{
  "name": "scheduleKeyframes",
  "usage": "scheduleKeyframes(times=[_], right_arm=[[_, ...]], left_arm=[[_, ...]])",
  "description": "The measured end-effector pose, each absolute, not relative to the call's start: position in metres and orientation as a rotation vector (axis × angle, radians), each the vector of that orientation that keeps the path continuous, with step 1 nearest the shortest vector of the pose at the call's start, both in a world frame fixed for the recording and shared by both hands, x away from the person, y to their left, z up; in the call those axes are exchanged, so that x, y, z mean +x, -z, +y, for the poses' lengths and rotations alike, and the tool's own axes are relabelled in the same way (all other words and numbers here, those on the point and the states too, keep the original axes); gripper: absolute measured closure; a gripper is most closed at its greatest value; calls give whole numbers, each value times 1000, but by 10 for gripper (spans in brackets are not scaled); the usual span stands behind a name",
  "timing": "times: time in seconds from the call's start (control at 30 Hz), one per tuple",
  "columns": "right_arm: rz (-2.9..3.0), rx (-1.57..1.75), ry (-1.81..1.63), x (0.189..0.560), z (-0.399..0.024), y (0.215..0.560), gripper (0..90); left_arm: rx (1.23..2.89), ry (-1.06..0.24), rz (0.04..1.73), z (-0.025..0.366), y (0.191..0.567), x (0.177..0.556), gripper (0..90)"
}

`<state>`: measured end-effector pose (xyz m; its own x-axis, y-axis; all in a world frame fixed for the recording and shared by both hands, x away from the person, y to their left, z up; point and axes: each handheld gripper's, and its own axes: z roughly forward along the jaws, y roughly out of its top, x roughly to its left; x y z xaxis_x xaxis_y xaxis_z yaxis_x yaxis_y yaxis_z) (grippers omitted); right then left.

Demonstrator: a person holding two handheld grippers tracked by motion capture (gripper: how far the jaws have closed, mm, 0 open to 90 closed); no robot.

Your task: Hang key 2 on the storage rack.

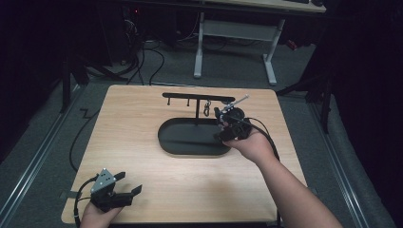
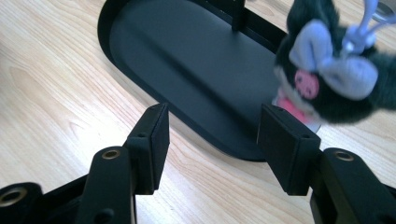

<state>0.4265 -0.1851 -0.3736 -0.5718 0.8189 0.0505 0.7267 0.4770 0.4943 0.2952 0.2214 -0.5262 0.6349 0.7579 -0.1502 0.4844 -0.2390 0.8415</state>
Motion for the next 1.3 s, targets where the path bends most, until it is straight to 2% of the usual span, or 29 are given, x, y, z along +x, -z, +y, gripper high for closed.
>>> scheduleKeyframes(times=[0.63,1.0,1.23,1.3], right_arm=[[2357,1301,-822,354,-230,452,343],[2172,1340,-1022,307,-265,496,290],[2106,1314,-1074,279,-282,516,166],[2094,1341,-1095,274,-288,518,160]], left_arm=[[1924,-370,977,215,527,291,151],[1932,-376,966,213,526,291,151],[1936,-386,978,208,526,289,151],[1935,-394,975,205,525,288,151]])
